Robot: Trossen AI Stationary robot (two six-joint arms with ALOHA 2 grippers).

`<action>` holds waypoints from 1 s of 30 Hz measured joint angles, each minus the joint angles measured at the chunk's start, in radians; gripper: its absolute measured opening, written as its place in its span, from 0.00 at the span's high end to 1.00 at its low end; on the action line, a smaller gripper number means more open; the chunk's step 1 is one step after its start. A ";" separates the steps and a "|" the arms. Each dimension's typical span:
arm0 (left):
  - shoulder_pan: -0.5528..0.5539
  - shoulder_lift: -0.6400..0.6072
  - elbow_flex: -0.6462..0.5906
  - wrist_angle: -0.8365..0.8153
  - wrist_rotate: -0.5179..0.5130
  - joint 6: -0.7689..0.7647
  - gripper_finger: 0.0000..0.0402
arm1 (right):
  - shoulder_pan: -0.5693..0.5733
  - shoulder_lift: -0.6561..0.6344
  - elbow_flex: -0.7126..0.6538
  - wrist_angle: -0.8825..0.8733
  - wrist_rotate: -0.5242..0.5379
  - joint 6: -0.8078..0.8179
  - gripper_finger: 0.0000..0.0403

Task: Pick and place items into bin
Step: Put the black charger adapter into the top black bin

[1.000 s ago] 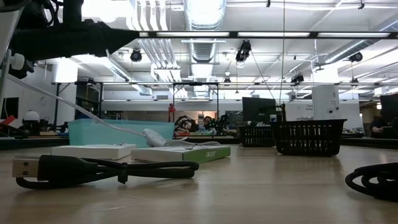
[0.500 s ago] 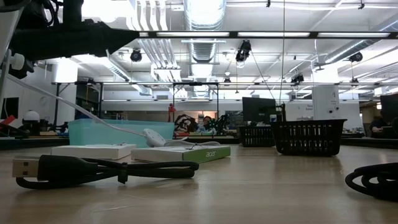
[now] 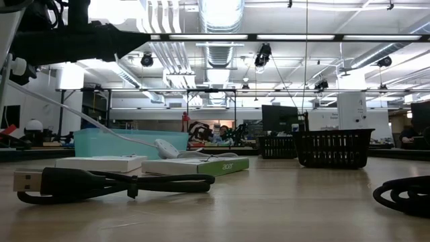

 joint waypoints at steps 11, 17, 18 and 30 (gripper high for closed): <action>0.000 0.000 0.000 0.000 0.000 0.000 0.46 | 0.005 -0.001 -0.027 0.025 -0.052 0.000 0.19; 0.000 0.000 0.000 0.000 0.000 0.000 0.46 | 0.014 -0.001 -0.034 0.029 -0.079 -0.001 0.19; 0.000 0.000 0.000 0.000 0.000 0.000 0.46 | 0.014 -0.001 -0.034 0.029 -0.079 -0.001 0.19; 0.000 0.000 -0.001 0.000 0.000 0.000 0.46 | 0.014 -0.001 -0.038 0.033 -0.077 0.032 0.19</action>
